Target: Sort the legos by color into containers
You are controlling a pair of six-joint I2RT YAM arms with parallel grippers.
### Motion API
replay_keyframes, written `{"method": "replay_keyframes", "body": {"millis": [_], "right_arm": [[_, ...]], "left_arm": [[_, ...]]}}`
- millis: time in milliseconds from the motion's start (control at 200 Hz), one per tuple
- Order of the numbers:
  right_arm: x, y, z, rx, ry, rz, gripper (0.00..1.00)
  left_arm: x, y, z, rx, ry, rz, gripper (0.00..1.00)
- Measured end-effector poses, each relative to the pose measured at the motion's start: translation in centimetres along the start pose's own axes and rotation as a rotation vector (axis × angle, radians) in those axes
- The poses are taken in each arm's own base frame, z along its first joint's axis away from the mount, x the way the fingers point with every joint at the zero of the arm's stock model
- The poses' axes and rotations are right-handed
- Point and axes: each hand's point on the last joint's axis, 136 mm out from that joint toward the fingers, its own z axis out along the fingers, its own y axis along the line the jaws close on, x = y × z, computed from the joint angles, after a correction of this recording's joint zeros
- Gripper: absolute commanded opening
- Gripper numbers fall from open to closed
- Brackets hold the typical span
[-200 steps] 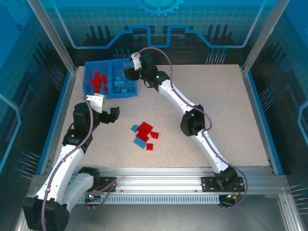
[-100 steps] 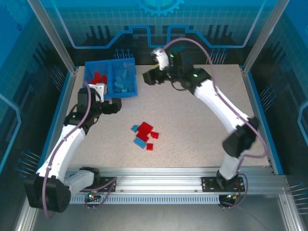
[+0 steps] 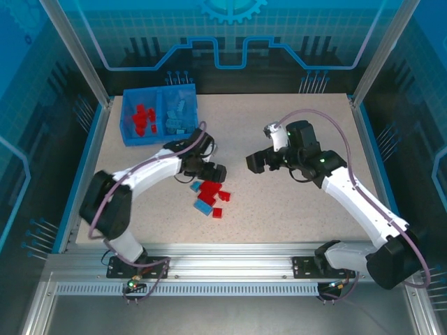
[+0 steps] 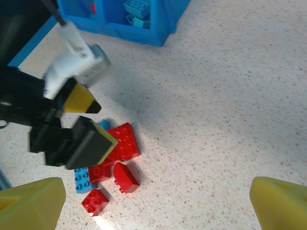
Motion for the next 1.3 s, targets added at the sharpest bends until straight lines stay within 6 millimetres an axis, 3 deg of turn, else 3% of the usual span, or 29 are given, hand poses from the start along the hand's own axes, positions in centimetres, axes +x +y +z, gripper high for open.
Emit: {"method": "replay_keyframes", "body": {"millis": [190,375,705,1020,1296], "right_arm": [[-0.4,0.1,-1.0,0.007,-0.029,-0.003,1.0],[0.0,-0.2,-1.0,0.022,-0.022,0.001,1.0],[1.2,-0.5,-0.6,0.028,0.009,0.018,1.0],[1.6,-0.6,-0.5,0.028,0.025,0.029,1.0],[3.9,0.4,-0.1,-0.042,0.093,0.053,1.0]], "left_arm": [[-0.1,0.8,3.5,-0.057,0.129,0.063,0.93],[-0.2,0.7,4.5,-0.059,0.2,0.132,0.93],[2.1,0.3,6.0,-0.031,0.307,0.179,0.93],[1.9,1.2,6.4,-0.122,0.307,0.201,0.65],[1.7,1.1,6.3,-0.134,0.294,0.197,0.57]]}}
